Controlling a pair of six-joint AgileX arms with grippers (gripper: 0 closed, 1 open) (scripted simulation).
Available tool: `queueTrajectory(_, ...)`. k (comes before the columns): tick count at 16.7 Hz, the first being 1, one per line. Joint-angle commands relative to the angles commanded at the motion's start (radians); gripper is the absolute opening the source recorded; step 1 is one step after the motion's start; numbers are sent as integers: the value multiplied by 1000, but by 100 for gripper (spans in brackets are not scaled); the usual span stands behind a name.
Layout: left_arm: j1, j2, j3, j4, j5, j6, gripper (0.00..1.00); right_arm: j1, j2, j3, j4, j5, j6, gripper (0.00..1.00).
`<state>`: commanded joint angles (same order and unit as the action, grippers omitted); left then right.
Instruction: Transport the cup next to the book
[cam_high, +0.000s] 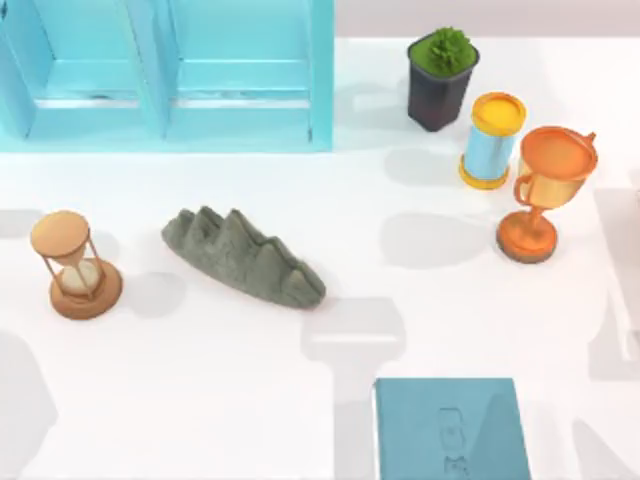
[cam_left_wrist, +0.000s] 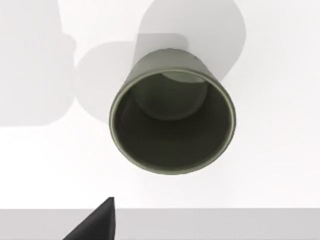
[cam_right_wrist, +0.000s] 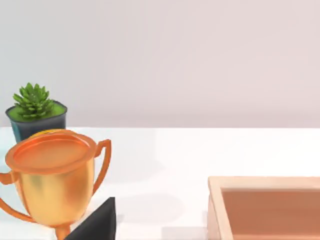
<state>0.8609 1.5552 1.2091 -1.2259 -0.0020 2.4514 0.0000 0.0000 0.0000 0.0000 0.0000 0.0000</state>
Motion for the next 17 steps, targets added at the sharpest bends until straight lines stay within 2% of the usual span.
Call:
queueTrajectory(5, -3, 9, -34, 40, 0, -2, 100, 0, 0, 0, 0, 0, 0, 100)
queueTrajectory(12, 3, 102, -247, 355, 0, 4, 100, 0, 0, 0, 0, 0, 0, 100)
queueTrajectory(17, 5, 121, -292, 412, 0, 7, 100, 0, 0, 0, 0, 0, 0, 100)
